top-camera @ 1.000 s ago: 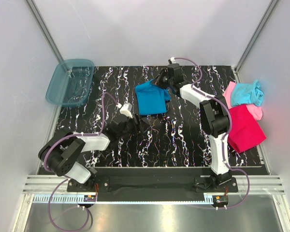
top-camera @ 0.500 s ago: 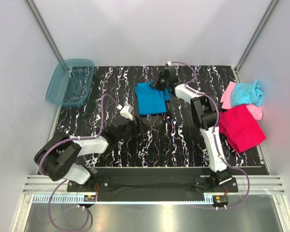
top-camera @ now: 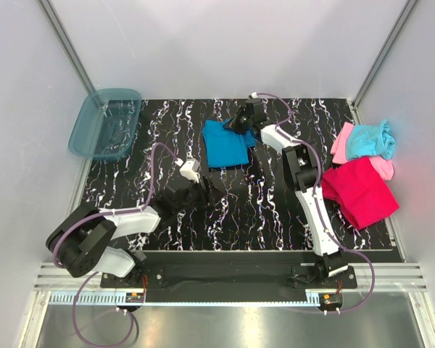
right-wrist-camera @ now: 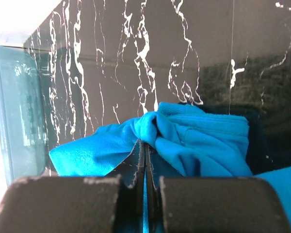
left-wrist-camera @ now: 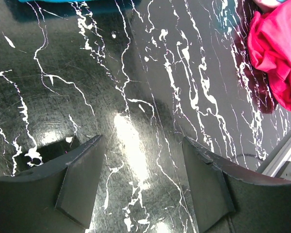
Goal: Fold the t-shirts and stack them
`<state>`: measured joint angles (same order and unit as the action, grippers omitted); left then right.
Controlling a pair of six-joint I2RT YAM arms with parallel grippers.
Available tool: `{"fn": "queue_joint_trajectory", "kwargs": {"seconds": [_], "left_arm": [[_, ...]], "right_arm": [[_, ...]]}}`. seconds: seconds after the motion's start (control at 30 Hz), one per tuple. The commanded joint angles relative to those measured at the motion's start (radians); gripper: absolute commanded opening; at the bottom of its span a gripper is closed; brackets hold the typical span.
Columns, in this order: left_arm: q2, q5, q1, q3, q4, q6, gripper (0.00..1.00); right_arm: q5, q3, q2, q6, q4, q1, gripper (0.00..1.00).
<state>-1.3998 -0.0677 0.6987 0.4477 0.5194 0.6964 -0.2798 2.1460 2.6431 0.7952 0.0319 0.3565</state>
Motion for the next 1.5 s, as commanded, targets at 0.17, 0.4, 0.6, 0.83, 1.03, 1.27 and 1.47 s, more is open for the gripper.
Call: {"fn": "queue_joint_trajectory", "kwargs": {"seconds": [0.17,0.4,0.6,0.83,1.03,1.27,1.47], "left_arm": [[0.125,0.04,0.012,-0.024,-0.001,-0.023,0.69],[0.18,0.051,0.016,-0.029,-0.013,-0.02,0.7],[0.24,0.065,0.025,-0.035,-0.033,-0.015,0.7],[0.243,0.16,0.015,0.063,-0.102,-0.064,0.82],[-0.028,0.002,-0.157,0.278,-0.062,-0.005,0.89],[-0.379,-0.033,-0.249,0.639,-0.145,-0.03,0.86],[-0.616,-0.064,-0.312,0.946,-0.297,-0.113,0.82]], "right_arm": [[-0.018,0.002,-0.094,0.016,0.097,-0.019,0.51],[0.004,-0.133,-0.334,-0.023,0.059,-0.017,0.62],[0.027,-0.251,-0.58,-0.065,0.056,-0.017,0.62],[0.122,-0.813,-0.963,-0.06,-0.148,-0.016,0.62],[0.168,-1.099,-1.138,-0.093,-0.201,-0.021,0.62],[0.14,-1.265,-1.212,-0.079,-0.268,-0.027,0.62],[0.116,-1.364,-1.236,-0.059,-0.323,-0.027,0.62]]}}
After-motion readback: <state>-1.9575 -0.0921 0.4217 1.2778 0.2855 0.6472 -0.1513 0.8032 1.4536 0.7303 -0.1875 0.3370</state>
